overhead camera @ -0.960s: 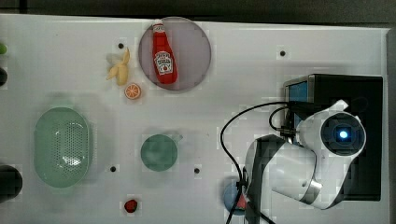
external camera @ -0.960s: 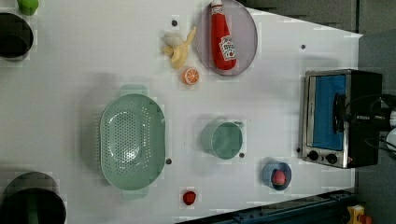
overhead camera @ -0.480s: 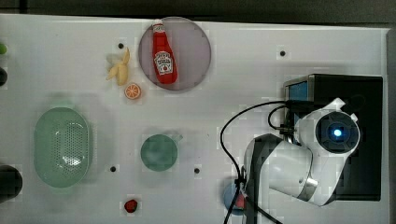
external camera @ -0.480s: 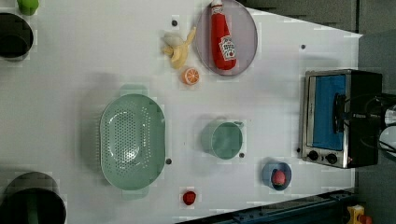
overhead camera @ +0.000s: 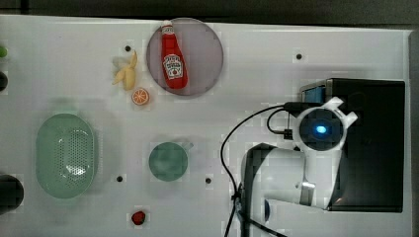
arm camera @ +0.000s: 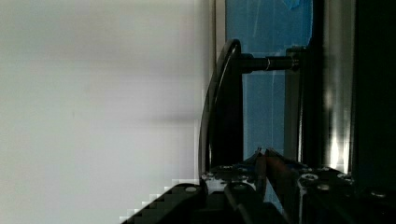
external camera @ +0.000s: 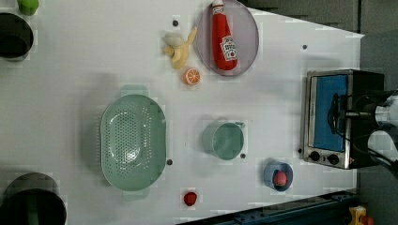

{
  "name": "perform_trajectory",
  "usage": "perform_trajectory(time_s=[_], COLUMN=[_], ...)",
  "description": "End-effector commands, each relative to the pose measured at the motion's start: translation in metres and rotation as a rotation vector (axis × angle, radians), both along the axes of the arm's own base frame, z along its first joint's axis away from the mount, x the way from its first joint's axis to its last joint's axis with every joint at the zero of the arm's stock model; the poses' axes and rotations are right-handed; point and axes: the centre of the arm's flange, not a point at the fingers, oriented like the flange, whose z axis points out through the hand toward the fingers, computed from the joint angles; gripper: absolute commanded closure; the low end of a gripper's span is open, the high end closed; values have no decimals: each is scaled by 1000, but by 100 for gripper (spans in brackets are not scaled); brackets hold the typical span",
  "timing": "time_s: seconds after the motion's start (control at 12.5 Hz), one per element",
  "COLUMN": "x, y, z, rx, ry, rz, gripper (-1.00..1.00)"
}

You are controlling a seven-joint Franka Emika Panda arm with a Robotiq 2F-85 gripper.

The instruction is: Flap open oven.

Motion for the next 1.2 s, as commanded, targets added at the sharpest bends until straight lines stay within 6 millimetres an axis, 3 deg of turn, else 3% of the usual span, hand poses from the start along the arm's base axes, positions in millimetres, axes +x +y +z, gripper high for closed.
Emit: perform_trajectory(time_s=[0.08,0.56,0.96,1.2], x=[10,15,21,34], y=[80,147,187,196], z=[-48,-121,-190,-184], rx=[-52,-218,-349,-395], ry=[45,58,79,79], rz=[6,-12,13,20], gripper=[65,65,65,65])
